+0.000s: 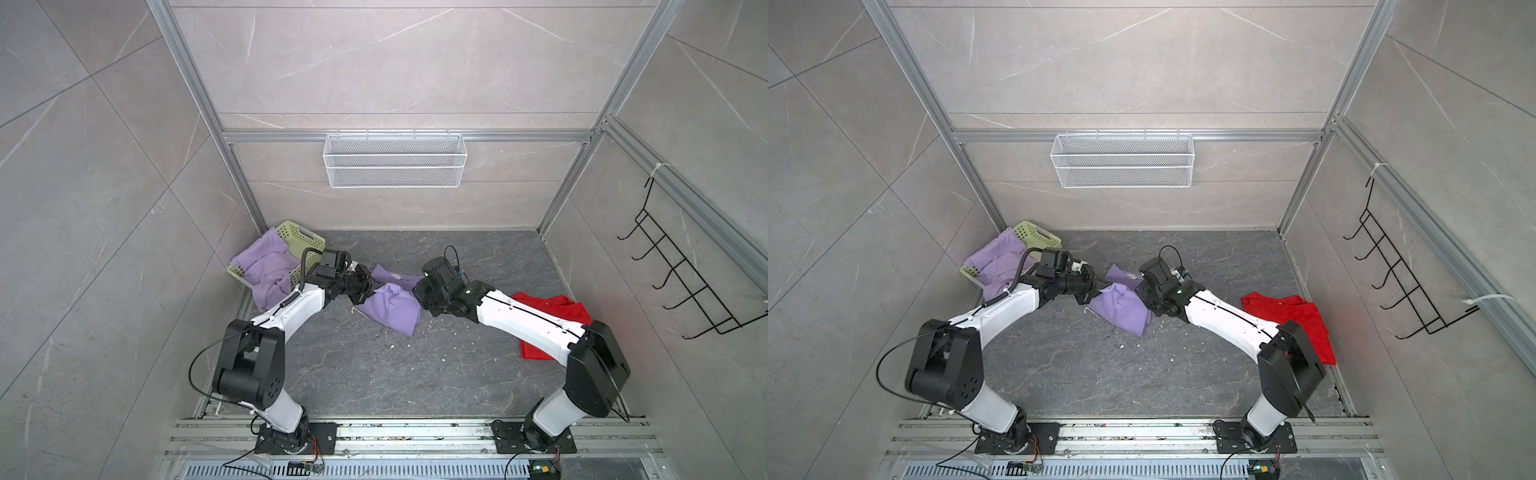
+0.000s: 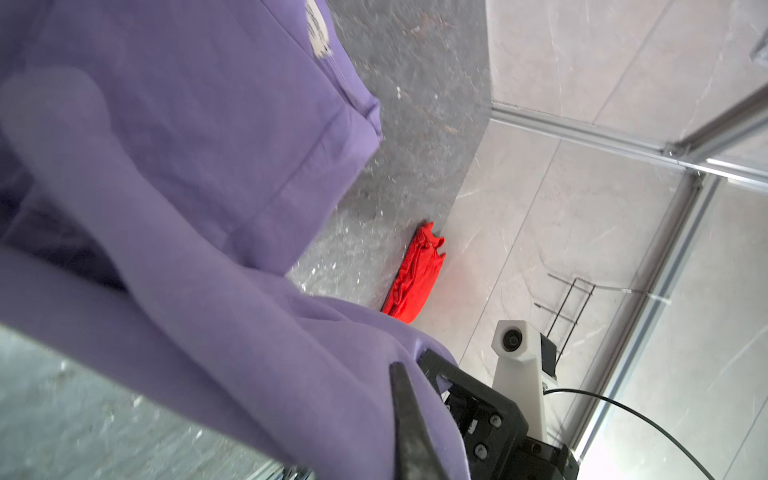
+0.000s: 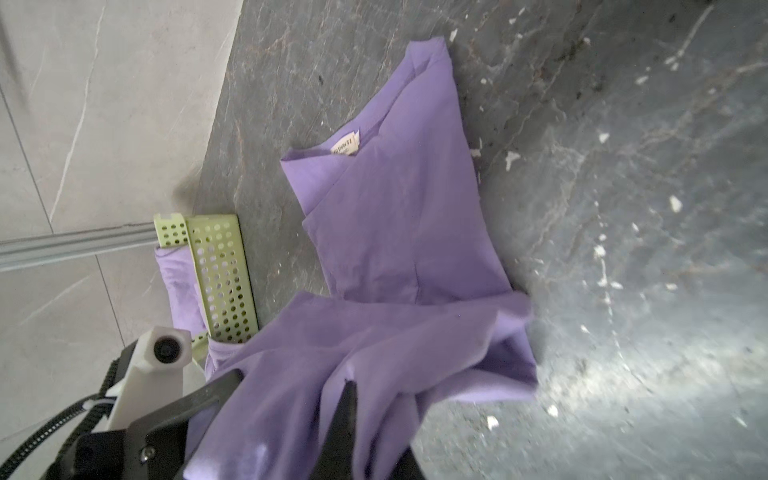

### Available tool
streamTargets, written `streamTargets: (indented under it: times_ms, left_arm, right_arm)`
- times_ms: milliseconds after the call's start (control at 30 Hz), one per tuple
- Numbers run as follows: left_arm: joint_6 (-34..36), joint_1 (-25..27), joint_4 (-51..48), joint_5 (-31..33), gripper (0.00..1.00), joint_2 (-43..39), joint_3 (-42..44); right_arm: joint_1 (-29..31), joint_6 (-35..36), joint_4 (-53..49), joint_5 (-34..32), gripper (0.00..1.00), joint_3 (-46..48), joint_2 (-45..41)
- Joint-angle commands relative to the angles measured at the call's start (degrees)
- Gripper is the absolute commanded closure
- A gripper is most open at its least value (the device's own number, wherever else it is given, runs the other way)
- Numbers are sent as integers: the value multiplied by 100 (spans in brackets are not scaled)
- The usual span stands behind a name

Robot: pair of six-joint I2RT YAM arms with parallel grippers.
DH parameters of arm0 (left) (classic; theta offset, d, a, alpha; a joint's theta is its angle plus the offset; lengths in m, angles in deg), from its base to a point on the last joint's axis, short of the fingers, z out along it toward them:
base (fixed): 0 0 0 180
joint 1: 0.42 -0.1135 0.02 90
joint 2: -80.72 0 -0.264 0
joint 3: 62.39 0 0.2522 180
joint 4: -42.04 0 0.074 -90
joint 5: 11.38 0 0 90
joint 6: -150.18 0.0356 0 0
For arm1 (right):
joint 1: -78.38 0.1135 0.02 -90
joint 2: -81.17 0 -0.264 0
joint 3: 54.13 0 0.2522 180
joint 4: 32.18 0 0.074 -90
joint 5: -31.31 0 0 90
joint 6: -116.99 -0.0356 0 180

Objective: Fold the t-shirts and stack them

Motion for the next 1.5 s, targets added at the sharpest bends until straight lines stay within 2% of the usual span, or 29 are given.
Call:
streamTargets:
  times_ms: [0, 67, 100, 167, 233, 267, 300, 333, 400, 433, 500, 600, 667, 800, 933, 1100, 1233, 1333, 1467]
  left_arm:
    - [-41, -200, 426, -271, 93, 649, -496]
    - [-182, -283, 636, -487, 86, 1226, -935]
    - [-217, -305, 682, -627, 78, 1607, -1299]
    - [-169, -324, 558, -752, 69, 2191, -1978]
    - [-94, -340, 324, -810, 54, 2669, -2596]
    - [-36, -344, 186, -791, 46, 2875, -2880]
    - [12, -351, 28, -785, 44, 3032, -3084]
    - [8, -368, 23, -777, 43, 3171, -3225]
    - [-87, -400, 82, -724, 42, 3306, -3305]
    - [-112, -418, 121, -687, 41, 3318, -3291]
    - [-87, -456, 111, -578, 38, 3289, -3226]
    - [-27, -499, 160, -400, 38, 3111, -3025]
    - [266, -485, -120, -245, 38, 2961, -3033]
    - [1443, -467, -1360, 278, 37, 2601, -3152]
    - [2158, -436, -2039, 558, 36, 2289, -2910]
    - [2061, -259, -1860, 513, 36, 1973, -2286]
    - [1604, -157, -1236, 515, 37, 1843, -1534]
    - [1323, -162, -720, 490, 37, 1744, -883]
    - [1304, -165, -621, 739, 37, 1598, -268]
  right_arm:
    - [-439, -151, 509, 642, 89, -331, 610]
    - [-680, -231, 630, 812, 89, -525, 984]
    - [-800, -256, 674, 848, 89, -638, 1176]
    - [-1022, -244, 755, 1000, 88, -901, 1574]
    - [-1242, -183, 879, 1251, 84, -1253, 2068]
    - [-1336, -199, 846, 1343, 79, -1479, 2341]
    - [-1404, -188, 875, 1431, 68, -1660, 2558]
    - [-1484, -127, 985, 1582, 52, -1889, 2837]
    - [-1585, -105, 998, 1884, 39, -2314, 3234]
    - [-1612, -65, 1053, 1992, 26, -2466, 3375]
    - [-1617, 82, 1018, 1950, 22, -2634, 3409]
    - [-1612, 608, 735, 1832, 23, -2820, 3258]
    - [-1577, 954, 472, 1803, 24, -2903, 3105]
    - [-1312, 1823, -272, 1539, 27, -3018, 2760]
    - [-972, 2157, -713, 1349, 31, -2929, 2620]
    - [-601, 1984, -678, 1450, 43, -2733, 2669]
    - [-412, 1998, -1056, 1346, 51, -2691, 2798]
    - [-315, 2042, -1173, 1116, 53, -2310, 2673]
    - [-265, 2077, -879, 1037, 54, -1438, 2379]
